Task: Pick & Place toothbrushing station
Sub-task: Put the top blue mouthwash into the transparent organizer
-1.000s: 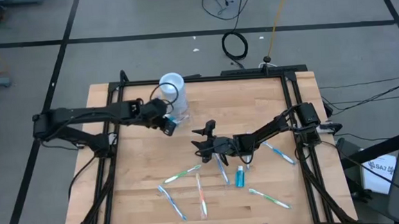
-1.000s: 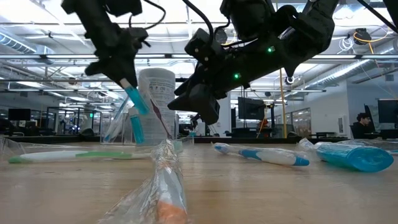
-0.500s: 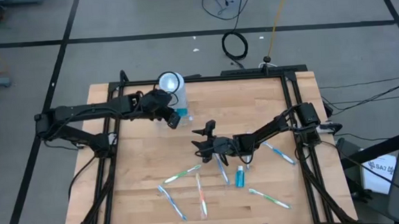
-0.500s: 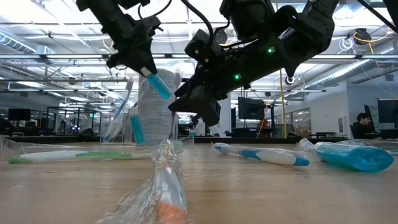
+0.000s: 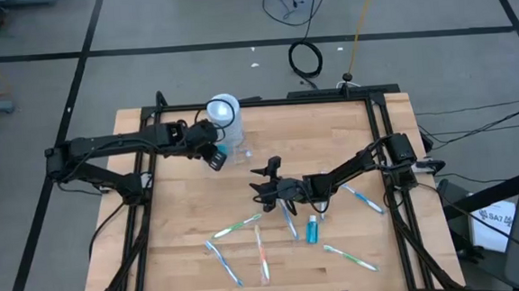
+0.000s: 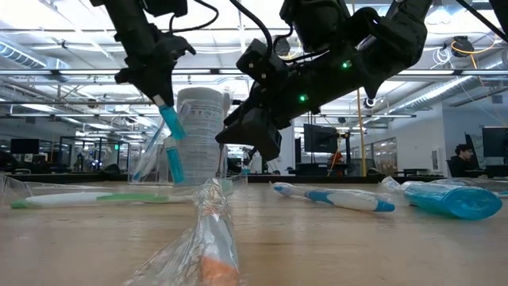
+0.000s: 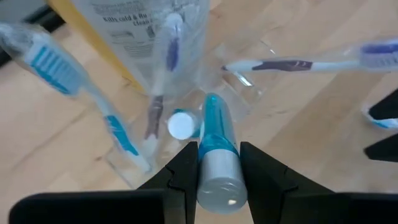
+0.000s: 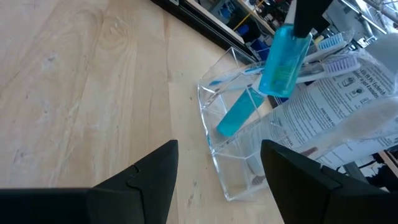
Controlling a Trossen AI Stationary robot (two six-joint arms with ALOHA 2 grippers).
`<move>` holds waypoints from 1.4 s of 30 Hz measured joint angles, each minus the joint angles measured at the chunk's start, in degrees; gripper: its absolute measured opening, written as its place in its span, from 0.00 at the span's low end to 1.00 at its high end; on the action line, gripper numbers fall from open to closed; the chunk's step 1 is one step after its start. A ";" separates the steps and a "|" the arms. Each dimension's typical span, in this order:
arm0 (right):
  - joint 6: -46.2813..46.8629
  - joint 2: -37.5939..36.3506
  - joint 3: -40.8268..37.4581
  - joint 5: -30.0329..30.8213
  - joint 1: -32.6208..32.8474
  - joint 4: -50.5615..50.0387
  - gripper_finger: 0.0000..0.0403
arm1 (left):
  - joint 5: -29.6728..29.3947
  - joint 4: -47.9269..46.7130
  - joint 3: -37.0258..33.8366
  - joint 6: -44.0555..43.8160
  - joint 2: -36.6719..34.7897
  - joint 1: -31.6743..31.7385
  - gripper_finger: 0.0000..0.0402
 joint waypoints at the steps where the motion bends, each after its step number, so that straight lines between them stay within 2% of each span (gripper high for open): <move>1: -0.01 0.00 0.00 0.01 0.00 0.02 0.56 | -0.47 0.14 -0.10 0.57 0.00 -0.02 0.24; 9: -0.01 0.00 0.00 0.01 0.00 -0.03 0.55 | -1.05 0.38 -0.22 2.04 0.24 0.01 0.24; 17: 0.00 0.00 0.00 -0.01 0.00 -0.03 0.56 | -0.22 1.40 0.05 -1.76 5.85 0.01 0.24; 22: 0.00 0.00 0.00 -0.01 -0.08 -0.02 0.56 | 0.13 0.80 3.94 -0.89 9.23 0.01 0.24; 29: 0.00 0.00 0.00 -0.01 -0.15 -0.04 0.56 | -1.28 -6.80 11.18 -2.33 14.93 0.01 0.24; 36: -0.01 0.00 0.00 -0.03 -0.15 -0.05 0.56 | -0.88 -9.66 12.26 -3.62 21.16 -0.63 0.24; 42: 0.00 0.00 0.00 -0.03 -0.15 -0.05 0.56 | -0.54 -9.75 12.28 -2.33 22.47 -0.69 0.24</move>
